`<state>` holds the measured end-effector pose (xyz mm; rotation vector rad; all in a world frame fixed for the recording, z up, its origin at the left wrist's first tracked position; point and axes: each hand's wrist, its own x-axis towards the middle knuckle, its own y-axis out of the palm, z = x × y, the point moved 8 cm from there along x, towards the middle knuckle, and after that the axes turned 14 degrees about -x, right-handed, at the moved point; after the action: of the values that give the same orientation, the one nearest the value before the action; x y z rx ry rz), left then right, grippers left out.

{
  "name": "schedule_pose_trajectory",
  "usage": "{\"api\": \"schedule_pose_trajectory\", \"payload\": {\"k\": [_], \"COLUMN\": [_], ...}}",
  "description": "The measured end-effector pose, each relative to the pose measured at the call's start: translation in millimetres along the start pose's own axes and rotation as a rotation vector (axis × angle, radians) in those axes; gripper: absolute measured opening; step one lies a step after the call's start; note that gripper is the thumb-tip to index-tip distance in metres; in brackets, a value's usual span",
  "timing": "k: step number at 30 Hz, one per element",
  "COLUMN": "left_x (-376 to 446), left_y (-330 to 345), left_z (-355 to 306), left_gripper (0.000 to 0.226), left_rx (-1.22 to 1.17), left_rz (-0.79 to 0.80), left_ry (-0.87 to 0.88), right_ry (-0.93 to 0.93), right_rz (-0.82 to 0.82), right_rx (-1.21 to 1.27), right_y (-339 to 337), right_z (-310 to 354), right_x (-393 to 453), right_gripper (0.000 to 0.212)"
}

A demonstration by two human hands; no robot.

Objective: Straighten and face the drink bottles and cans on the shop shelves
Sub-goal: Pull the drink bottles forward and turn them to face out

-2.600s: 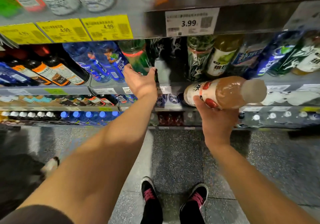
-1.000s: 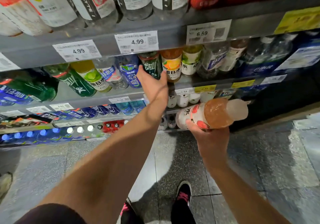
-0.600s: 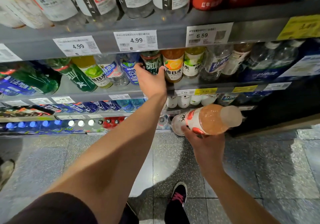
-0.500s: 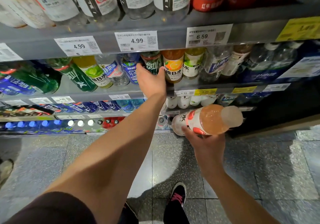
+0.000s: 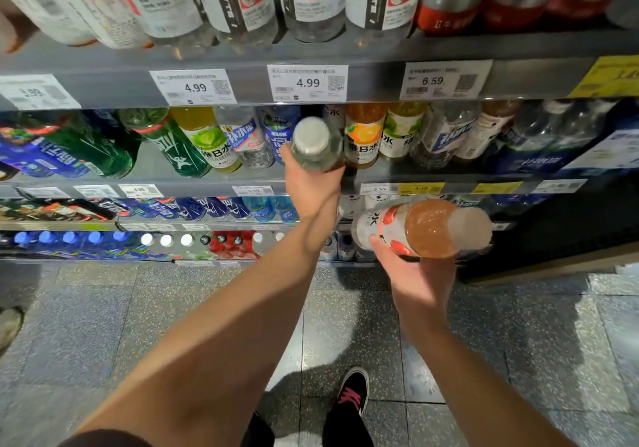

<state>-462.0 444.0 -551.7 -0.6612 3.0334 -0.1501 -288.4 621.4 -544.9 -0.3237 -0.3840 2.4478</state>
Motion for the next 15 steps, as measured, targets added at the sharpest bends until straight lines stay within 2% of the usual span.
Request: {"api": "schedule_pose_trajectory", "payload": {"k": [3, 7, 12, 13, 15], "left_x": [-5, -7, 11, 12, 14], "left_y": [-29, -73, -139, -150, -167], "left_z": [9, 14, 22, 24, 30], "left_gripper": [0.074, 0.058, 0.061, 0.068, 0.095], "left_rx": [-0.203, -0.414, -0.281, -0.241, -0.135], "left_rz": [-0.054, -0.098, -0.089, -0.07, 0.031], "left_ry": [-0.102, -0.157, -0.224, -0.269, -0.324], "right_ry": [-0.019, -0.048, -0.138, -0.135, -0.144], "right_rz": [-0.036, -0.047, -0.116, -0.148, -0.171], "right_rx": [0.043, 0.026, -0.106, -0.113, -0.116], "right_y": [15, 50, 109, 117, 133], "right_z": [16, 31, 48, 49, 52], "right_x": [15, 29, 49, 51, 54], "right_gripper": [0.048, 0.06, 0.075, 0.08, 0.083]}}
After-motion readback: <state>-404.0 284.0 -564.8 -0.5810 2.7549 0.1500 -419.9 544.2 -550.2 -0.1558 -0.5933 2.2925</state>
